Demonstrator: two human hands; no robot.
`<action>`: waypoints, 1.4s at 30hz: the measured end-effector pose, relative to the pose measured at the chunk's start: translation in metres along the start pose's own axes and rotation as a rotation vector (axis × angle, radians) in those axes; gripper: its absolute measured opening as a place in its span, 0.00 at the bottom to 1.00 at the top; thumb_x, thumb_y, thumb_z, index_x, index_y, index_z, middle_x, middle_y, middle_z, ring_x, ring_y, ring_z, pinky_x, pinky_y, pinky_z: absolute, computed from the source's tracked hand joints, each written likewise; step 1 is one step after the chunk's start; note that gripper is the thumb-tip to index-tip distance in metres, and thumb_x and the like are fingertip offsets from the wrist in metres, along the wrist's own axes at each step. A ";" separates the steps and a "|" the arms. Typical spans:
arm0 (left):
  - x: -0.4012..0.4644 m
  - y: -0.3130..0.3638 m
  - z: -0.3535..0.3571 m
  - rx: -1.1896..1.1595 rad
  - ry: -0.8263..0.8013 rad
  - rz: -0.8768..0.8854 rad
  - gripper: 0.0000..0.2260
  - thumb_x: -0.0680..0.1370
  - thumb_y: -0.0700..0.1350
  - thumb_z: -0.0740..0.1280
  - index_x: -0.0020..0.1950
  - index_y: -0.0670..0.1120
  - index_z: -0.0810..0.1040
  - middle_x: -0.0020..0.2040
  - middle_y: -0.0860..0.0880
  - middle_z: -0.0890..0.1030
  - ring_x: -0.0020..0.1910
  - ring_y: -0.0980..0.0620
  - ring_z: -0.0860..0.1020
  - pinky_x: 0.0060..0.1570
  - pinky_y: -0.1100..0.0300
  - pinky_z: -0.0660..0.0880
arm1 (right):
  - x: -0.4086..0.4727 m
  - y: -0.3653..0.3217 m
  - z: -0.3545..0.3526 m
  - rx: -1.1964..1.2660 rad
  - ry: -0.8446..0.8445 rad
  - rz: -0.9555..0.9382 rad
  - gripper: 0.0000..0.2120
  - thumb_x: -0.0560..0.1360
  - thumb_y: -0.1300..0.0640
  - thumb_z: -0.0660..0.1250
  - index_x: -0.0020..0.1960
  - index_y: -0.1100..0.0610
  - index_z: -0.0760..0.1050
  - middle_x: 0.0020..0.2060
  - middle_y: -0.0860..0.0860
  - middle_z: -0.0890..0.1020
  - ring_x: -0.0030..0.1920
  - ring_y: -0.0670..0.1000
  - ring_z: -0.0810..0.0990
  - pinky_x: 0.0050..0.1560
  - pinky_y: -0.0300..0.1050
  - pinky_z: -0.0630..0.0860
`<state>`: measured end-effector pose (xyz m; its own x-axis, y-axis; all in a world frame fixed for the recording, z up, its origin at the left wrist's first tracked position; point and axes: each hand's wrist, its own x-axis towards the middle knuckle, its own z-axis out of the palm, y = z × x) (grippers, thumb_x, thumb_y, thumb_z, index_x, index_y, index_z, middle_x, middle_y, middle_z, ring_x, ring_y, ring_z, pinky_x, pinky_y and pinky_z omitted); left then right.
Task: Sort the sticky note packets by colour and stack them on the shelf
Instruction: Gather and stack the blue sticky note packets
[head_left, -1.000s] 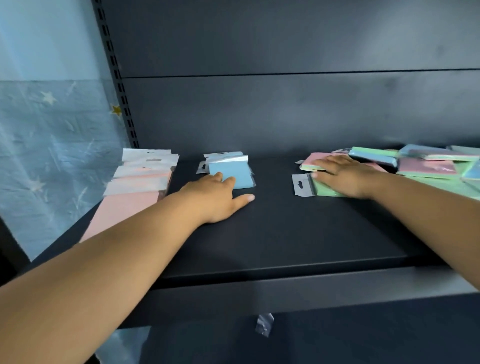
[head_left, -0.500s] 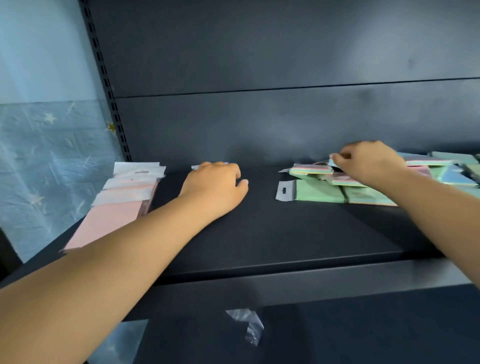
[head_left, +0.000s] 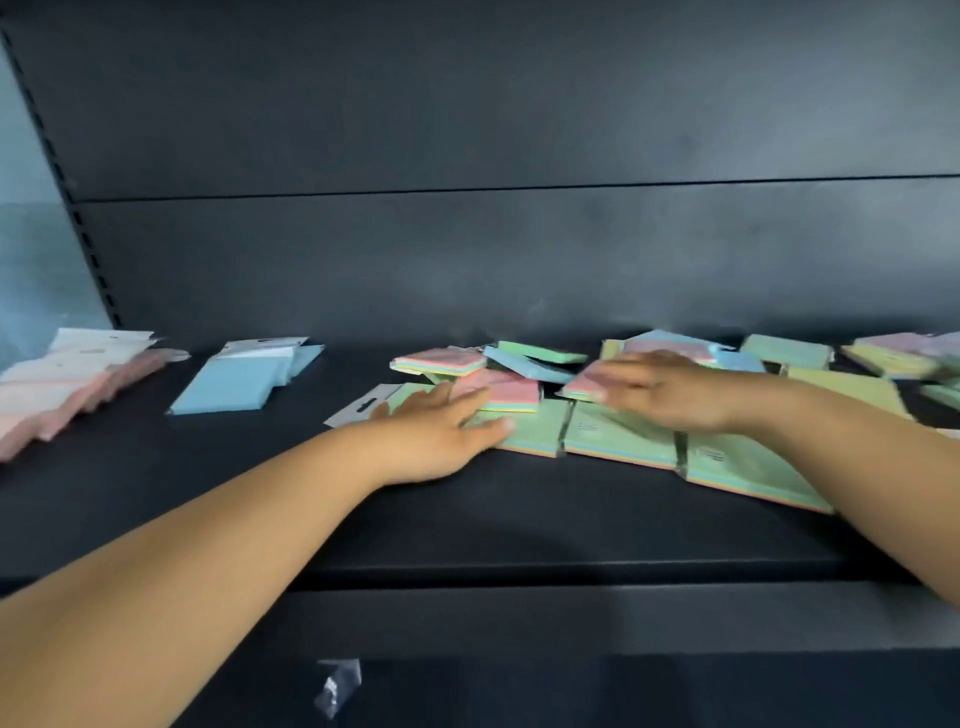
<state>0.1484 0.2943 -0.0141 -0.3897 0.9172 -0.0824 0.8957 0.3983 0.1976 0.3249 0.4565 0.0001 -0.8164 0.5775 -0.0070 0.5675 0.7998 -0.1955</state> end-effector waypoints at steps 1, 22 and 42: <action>0.001 0.003 0.004 0.060 -0.033 -0.028 0.29 0.76 0.67 0.47 0.75 0.62 0.45 0.78 0.54 0.45 0.77 0.51 0.44 0.74 0.47 0.44 | 0.003 0.005 0.004 -0.088 -0.062 0.002 0.28 0.77 0.37 0.49 0.74 0.44 0.55 0.75 0.45 0.57 0.76 0.51 0.51 0.74 0.49 0.50; 0.004 0.014 -0.001 -0.145 0.047 -0.065 0.37 0.72 0.65 0.61 0.74 0.60 0.44 0.75 0.53 0.57 0.73 0.50 0.59 0.66 0.58 0.61 | 0.065 -0.008 -0.009 0.127 -0.064 -0.065 0.21 0.76 0.42 0.60 0.62 0.53 0.75 0.64 0.51 0.75 0.64 0.51 0.72 0.66 0.45 0.65; 0.028 0.054 -0.036 -1.342 0.189 -0.203 0.29 0.76 0.60 0.59 0.64 0.37 0.69 0.58 0.38 0.77 0.53 0.46 0.79 0.46 0.60 0.77 | 0.055 -0.004 -0.023 1.113 0.290 0.019 0.13 0.74 0.62 0.67 0.50 0.74 0.76 0.35 0.55 0.73 0.29 0.45 0.77 0.33 0.28 0.77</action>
<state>0.1780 0.3412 0.0295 -0.6082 0.7860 -0.1115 -0.0314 0.1165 0.9927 0.2801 0.4887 0.0232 -0.6712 0.7194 0.1788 0.0523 0.2865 -0.9566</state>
